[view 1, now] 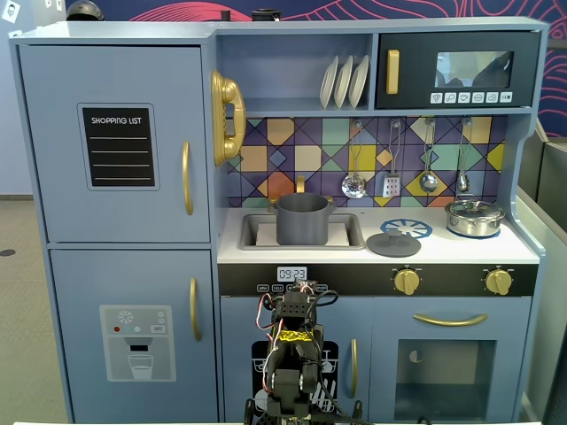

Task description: Pick up the lid from the counter and put it on the gray recipient

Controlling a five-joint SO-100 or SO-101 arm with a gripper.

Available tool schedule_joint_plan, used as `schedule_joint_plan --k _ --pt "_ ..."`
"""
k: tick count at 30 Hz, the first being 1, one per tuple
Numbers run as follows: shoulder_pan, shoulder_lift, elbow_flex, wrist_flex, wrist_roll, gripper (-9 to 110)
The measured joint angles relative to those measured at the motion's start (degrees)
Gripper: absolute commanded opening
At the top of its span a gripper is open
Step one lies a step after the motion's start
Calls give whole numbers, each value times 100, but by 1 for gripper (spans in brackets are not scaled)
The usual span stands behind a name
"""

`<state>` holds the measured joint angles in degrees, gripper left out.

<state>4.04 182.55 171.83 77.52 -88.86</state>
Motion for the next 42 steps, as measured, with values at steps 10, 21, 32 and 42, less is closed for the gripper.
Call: schedule_joint_plan --k 10,21,32,42 --pt "264 -1081 -2118 -105 -123 0" --pt "1942 -1494 -3006 -3542 -747 2" --pt "2733 -2979 -2101 -8578 -360 28" --pt "3041 -4605 -3015 -9070 -308 26"
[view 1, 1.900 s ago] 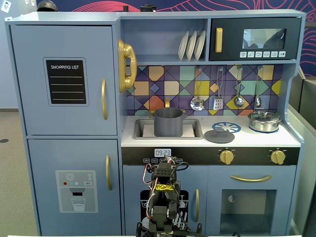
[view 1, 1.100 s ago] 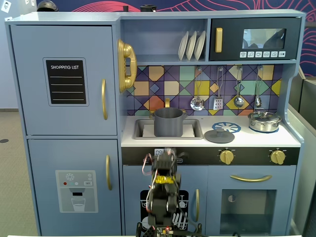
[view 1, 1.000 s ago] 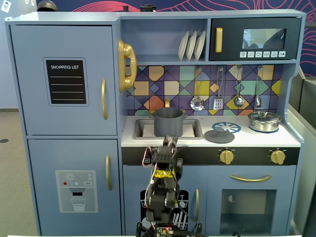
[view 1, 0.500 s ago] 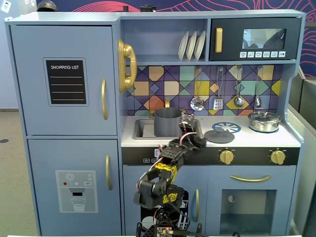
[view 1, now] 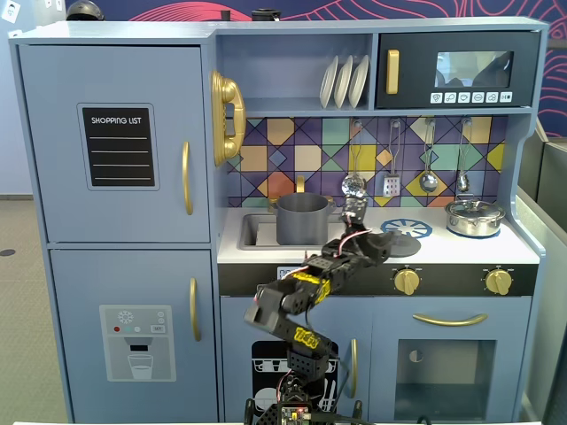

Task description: Pick up the lid from the counter and put it on the gray recipient

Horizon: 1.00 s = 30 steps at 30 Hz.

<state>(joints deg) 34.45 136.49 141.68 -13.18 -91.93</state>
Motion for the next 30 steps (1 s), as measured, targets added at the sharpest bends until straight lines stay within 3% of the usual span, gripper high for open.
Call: schedule_joint_plan --k 22,30 --pt "141 -2522 -1433 -615 0 25" --pt "202 -3164 -1925 -686 18 17"
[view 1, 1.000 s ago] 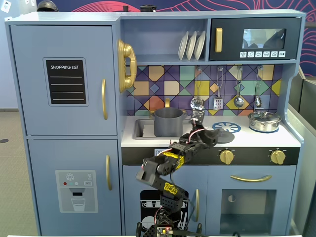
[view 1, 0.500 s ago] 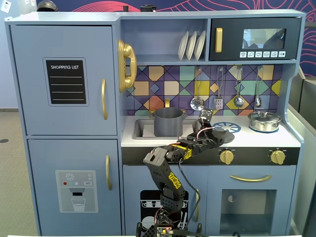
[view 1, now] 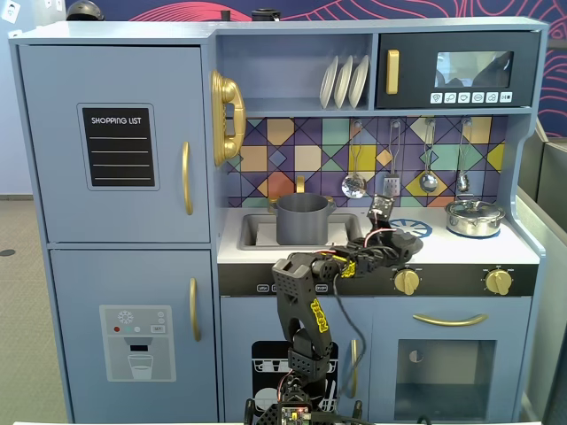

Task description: Pick up the lid from the counter and put it on the gray recipient

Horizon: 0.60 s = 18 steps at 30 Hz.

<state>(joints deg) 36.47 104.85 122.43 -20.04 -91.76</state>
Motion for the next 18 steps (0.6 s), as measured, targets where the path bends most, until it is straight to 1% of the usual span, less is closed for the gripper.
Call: schedule_joint_plan --k 3,18 --pt "-26 -132 -105 -9 44 0" --pt "-360 -35 -211 -132 -35 0"
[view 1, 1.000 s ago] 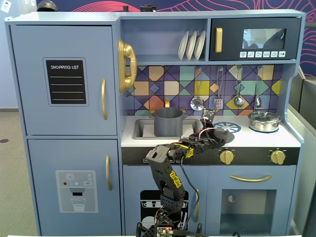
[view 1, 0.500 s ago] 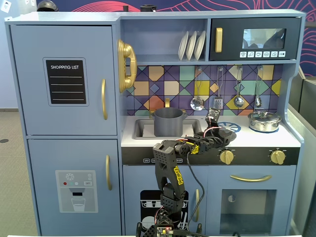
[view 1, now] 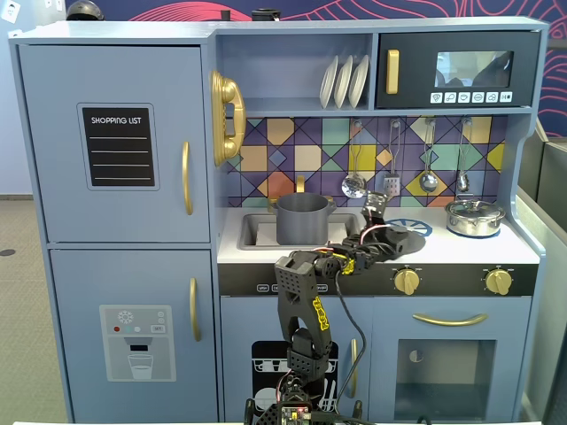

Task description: Pick up the lid from the counter and put it on the gray recipient

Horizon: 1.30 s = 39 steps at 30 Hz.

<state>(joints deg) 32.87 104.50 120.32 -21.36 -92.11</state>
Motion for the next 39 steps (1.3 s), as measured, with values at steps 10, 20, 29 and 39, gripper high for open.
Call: schedule_joint_plan --k 10,20,29,39 --pt "-439 1441 -1116 1503 105 0" --pt "-1802 2039 -1635 2830 123 0" --pt "-2514 1828 -1556 2602 26 0" --pt "-2628 1301 -1125 1960 -62 0"
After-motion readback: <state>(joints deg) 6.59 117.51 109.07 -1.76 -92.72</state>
